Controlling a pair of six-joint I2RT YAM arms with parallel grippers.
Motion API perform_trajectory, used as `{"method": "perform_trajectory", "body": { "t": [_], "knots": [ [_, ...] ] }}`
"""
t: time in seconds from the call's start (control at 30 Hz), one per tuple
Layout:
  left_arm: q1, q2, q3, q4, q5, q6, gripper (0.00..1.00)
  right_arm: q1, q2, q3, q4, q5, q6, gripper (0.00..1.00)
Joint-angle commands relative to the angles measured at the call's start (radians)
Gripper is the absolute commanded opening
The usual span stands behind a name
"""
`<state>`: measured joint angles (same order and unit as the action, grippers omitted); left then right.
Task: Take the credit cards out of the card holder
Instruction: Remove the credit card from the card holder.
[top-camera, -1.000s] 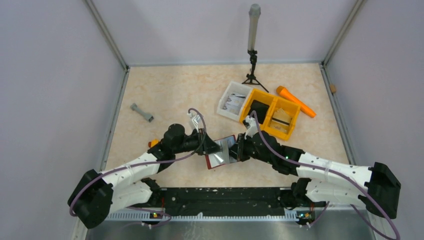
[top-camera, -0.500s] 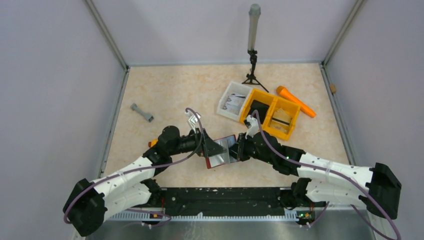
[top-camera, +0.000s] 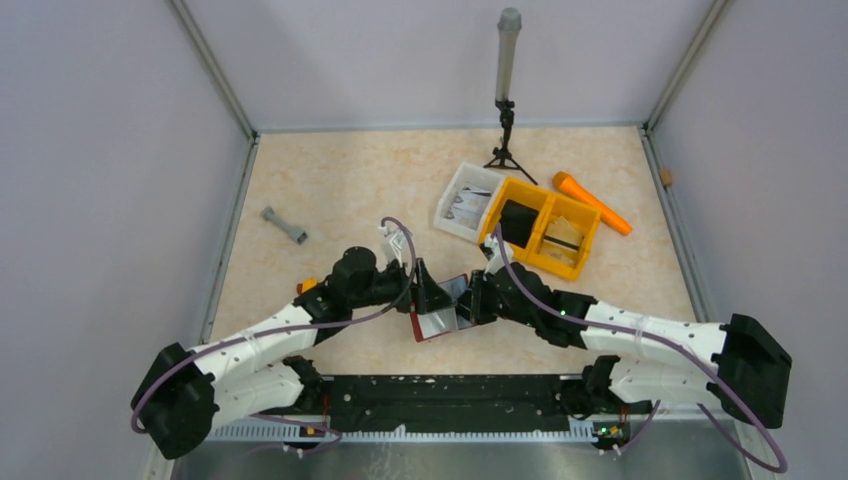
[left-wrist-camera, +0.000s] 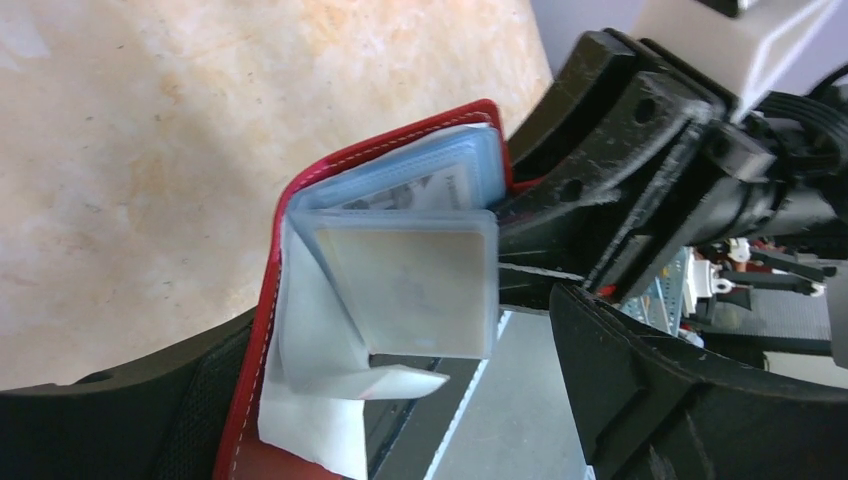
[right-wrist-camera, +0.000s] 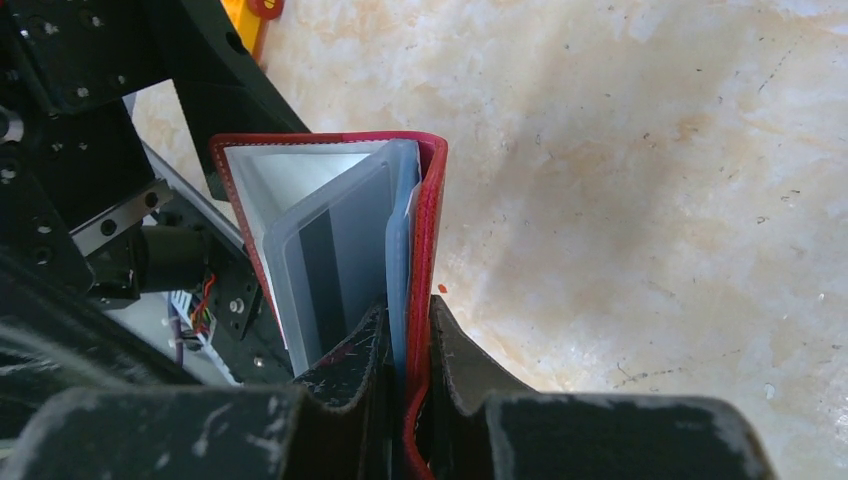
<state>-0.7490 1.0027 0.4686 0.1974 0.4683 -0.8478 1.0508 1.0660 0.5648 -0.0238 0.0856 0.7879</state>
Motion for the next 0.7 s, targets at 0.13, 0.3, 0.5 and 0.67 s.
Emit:
{"method": "perform_trajectory", "body": {
  "t": [0.13,0.3,0.5,0.67],
  "knots": [
    [-0.009,0.067,0.073,-0.115,-0.089,0.046,0.93,-0.001,-0.005,0.034,0.064,0.007,-0.004,0.00],
    [-0.009,0.076,0.066,-0.080,-0.059,0.036,0.83,0.000,-0.019,0.022,0.063,0.011,0.000,0.00],
    [-0.009,0.031,0.042,-0.051,-0.029,0.026,0.63,-0.001,-0.041,-0.002,0.069,0.009,0.018,0.00],
    [-0.009,-0.003,0.025,-0.056,-0.041,0.023,0.55,-0.004,-0.079,-0.049,0.140,-0.019,0.036,0.08]
  ]
}}
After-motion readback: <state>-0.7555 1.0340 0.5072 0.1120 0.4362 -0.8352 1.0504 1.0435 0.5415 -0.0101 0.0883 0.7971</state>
